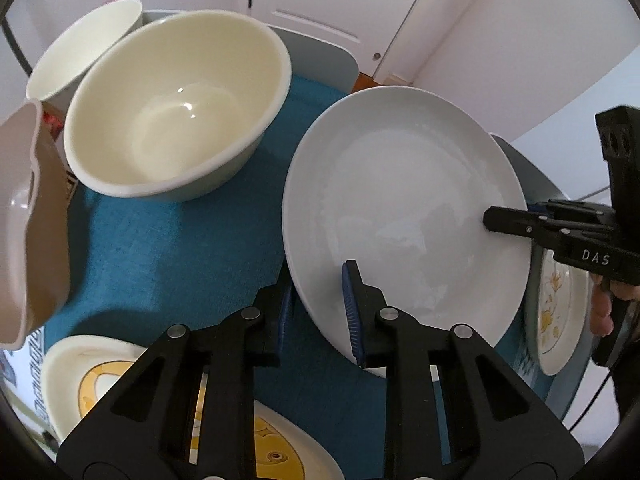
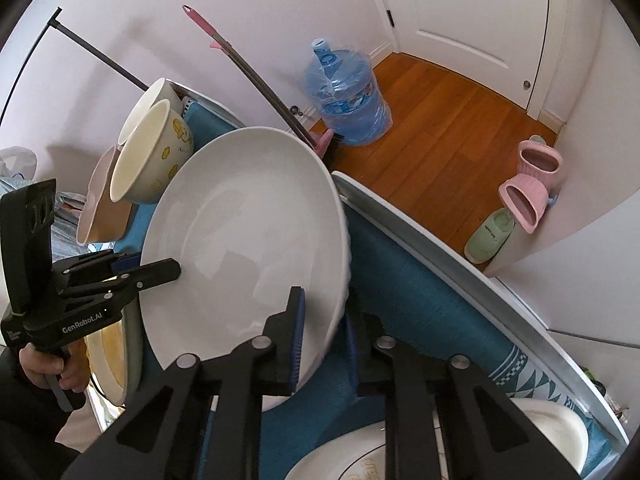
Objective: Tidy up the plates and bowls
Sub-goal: 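Lift the white plate with both grippers and carry it over the yellow plate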
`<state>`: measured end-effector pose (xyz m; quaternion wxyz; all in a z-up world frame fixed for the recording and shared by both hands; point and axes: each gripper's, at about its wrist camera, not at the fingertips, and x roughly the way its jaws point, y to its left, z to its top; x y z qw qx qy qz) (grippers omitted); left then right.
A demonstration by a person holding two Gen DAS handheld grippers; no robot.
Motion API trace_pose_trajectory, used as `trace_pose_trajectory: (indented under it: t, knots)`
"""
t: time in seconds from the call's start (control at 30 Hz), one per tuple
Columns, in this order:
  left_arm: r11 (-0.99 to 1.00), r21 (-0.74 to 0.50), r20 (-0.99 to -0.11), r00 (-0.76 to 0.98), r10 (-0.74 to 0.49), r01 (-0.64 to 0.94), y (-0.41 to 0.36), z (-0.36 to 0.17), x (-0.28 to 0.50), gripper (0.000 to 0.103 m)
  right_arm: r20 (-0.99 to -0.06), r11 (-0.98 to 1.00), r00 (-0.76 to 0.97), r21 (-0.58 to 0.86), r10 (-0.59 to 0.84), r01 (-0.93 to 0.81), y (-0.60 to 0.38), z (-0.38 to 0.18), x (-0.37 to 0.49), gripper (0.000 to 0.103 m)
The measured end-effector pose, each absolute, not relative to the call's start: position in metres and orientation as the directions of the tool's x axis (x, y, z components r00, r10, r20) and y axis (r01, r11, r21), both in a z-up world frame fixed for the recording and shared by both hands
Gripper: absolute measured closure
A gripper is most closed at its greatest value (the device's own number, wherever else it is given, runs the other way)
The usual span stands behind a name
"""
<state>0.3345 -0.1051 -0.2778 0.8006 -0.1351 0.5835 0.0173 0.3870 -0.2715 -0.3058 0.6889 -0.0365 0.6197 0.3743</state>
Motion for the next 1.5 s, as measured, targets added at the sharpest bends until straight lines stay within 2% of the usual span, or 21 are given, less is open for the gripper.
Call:
trace_pose_trajectory:
  t: [0.47,0.7,1.0,1.2,1.5]
  knots:
    - [0.980,-0.106,-0.929,0.369,-0.037,-0.169,-0.128,-0.244,0.315,0.083,-0.871,0.705,0.007,0.393,0.491,-0.591,-0.277,-0.287,0.370,0.086]
    - [0.973,-0.113,-0.898,0.439,-0.012,-0.204,-0.122,-0.201,0.286,0.083,-0.855,0.683,0.054,0.371,0.515,-0.629,-0.277,-0.239,0.345,0.086]
    - [0.961,-0.098,-0.856,0.514,0.051,-0.258,-0.103,-0.142,0.208,0.083,-0.828,0.631,0.102,0.334,0.551,-0.700,-0.250,-0.182,0.292,0.086]
    - [0.967,-0.076,-0.870,0.490,0.054,-0.241,-0.074,-0.139,0.166,0.083,-0.824,0.638,0.104,0.345,0.557,-0.688,-0.225,-0.179,0.246,0.086]
    - [0.981,-0.108,-0.913,0.407,-0.034,-0.159,-0.029,-0.184,0.131,0.083,-0.862,0.733,0.085,0.369,0.500,-0.571,-0.198,-0.212,0.180,0.086]
